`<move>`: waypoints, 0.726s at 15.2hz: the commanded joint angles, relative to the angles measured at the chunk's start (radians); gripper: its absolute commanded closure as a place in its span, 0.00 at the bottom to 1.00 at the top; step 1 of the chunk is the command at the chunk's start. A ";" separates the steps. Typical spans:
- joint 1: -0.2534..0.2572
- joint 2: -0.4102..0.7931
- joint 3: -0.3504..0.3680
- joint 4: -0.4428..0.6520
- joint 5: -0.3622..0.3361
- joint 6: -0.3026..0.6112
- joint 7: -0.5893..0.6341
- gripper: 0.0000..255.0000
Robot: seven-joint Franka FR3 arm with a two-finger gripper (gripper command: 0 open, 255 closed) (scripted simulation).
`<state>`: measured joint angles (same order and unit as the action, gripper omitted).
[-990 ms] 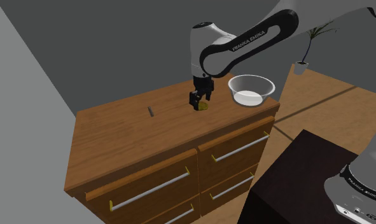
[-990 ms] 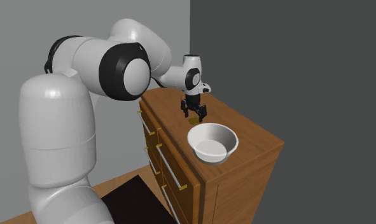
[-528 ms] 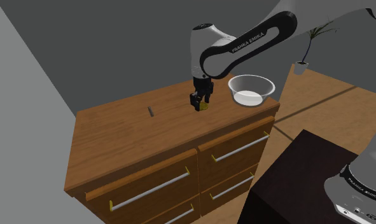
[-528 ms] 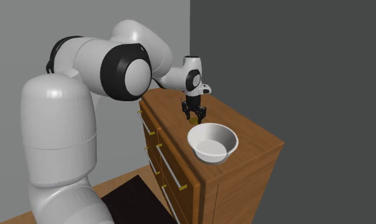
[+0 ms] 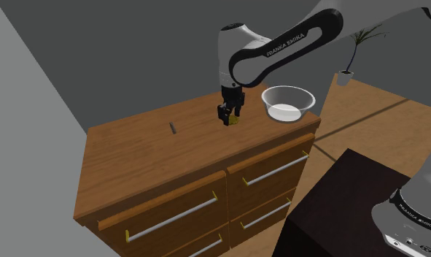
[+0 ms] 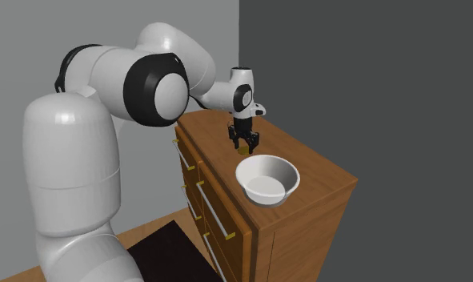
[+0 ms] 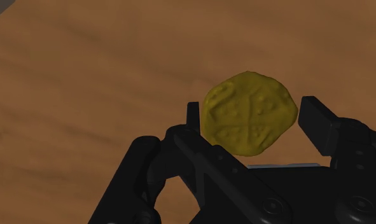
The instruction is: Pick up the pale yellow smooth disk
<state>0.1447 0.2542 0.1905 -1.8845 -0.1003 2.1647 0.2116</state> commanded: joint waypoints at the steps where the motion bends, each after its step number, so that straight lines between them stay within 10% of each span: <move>1: -0.002 -0.011 0.000 0.011 0.004 -0.022 -0.005 1.00; 11: -0.004 -0.055 0.004 0.089 0.018 -0.143 -0.017 1.00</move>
<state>0.1417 0.2000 0.1949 -1.8073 -0.0829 2.0347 0.1965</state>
